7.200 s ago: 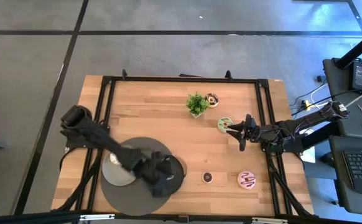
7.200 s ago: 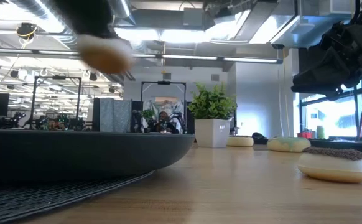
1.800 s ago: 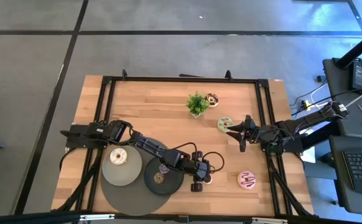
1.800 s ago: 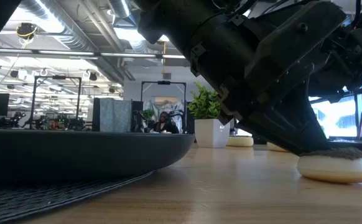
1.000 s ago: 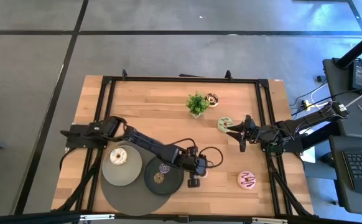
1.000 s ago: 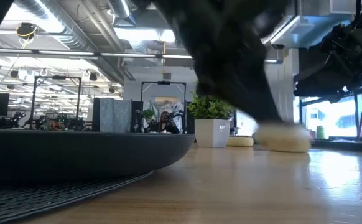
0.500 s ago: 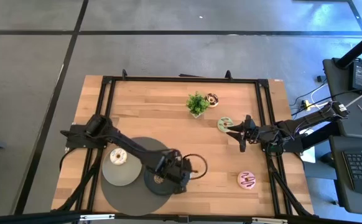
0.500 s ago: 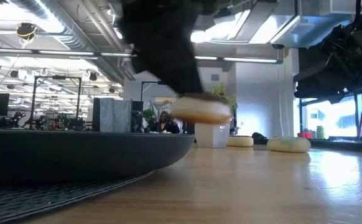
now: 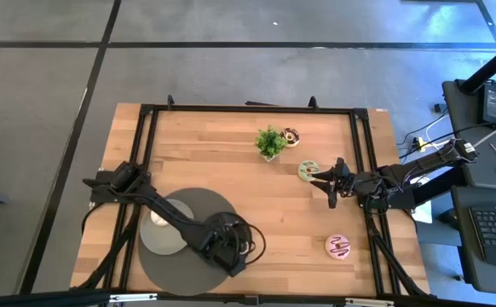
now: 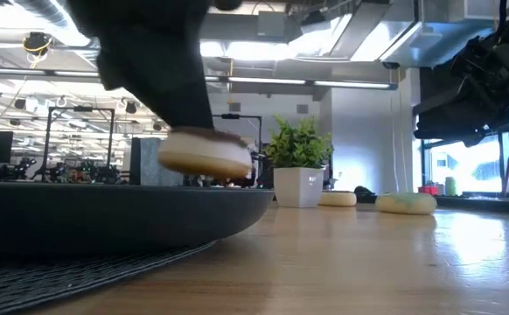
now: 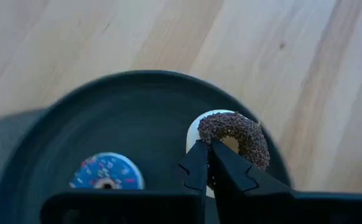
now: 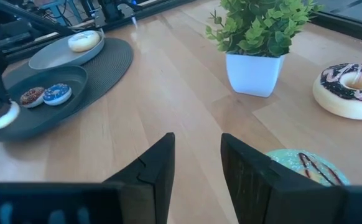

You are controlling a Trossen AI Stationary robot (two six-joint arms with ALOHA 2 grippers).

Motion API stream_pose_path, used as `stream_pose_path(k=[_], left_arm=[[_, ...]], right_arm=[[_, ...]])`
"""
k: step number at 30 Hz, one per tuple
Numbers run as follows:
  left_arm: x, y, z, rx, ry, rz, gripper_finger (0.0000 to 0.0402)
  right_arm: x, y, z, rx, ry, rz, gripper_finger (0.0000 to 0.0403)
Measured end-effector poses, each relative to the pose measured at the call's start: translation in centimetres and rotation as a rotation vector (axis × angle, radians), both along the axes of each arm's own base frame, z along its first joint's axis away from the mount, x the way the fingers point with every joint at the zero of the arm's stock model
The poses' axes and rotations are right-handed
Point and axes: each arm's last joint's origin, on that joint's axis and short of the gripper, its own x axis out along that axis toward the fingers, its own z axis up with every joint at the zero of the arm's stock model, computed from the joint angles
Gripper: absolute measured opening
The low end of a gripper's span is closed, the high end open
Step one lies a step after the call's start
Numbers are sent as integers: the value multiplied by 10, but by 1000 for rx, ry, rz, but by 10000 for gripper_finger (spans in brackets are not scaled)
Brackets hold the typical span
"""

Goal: Pick & Place donuts
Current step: Put the small dark brown donut on the black plate

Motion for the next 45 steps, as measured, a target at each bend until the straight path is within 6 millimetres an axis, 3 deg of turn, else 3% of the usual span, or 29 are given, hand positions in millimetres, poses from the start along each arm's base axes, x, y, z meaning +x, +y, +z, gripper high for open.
stream_pose_path(k=[9,20,32,45], left_arm=[[-17,-2,12,37,11,47,8],[-37,6,-7,-41,-90,52,7],[-42,10,-24,-29,-117,34,8],[-42,12,-26,37,-126,20,12]], right_arm=[[-1,-1,-1,21,-4,-51,132],[-1,-2,-1,13,-8,-73,132],[-1,-2,-1,13,-7,-74,132],[-1,-2,-1,10,-7,-78,132]])
